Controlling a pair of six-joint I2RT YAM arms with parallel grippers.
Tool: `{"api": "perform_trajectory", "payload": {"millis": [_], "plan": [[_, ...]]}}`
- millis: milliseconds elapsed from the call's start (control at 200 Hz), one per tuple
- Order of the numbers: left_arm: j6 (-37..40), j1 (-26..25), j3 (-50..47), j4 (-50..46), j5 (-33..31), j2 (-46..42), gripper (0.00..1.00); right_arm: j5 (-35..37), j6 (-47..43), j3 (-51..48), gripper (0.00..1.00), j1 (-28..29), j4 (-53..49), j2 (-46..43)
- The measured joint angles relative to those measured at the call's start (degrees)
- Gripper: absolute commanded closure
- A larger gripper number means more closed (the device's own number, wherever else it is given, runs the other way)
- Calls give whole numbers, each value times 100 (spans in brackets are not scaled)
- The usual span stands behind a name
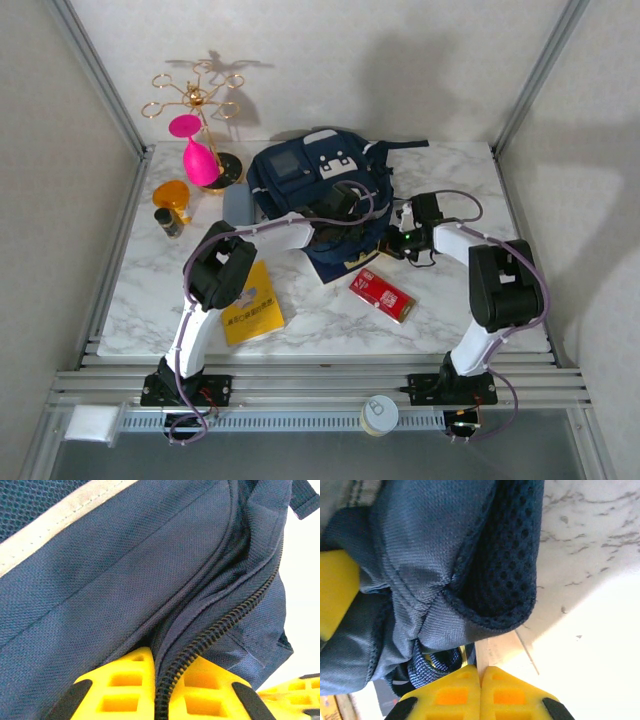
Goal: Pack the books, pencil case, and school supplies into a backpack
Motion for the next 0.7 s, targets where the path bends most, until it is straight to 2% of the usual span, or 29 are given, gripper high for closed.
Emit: {"api": "perform_trajectory", "payload": {"millis": [230, 466, 521, 701], "plan": [[131, 4, 448, -640, -247, 0, 100, -133, 85, -160, 99, -621, -350, -839], [208, 35, 664, -957, -304, 2, 89, -48, 107, 116, 97, -1606, -927, -2142], [208, 46, 664, -984, -273, 9, 84, 24, 103, 402, 97, -1735, -1108, -2297], [153, 116, 654, -942, 177, 4, 55, -28, 33, 1530, 97, -1770, -1563, -2424]]}}
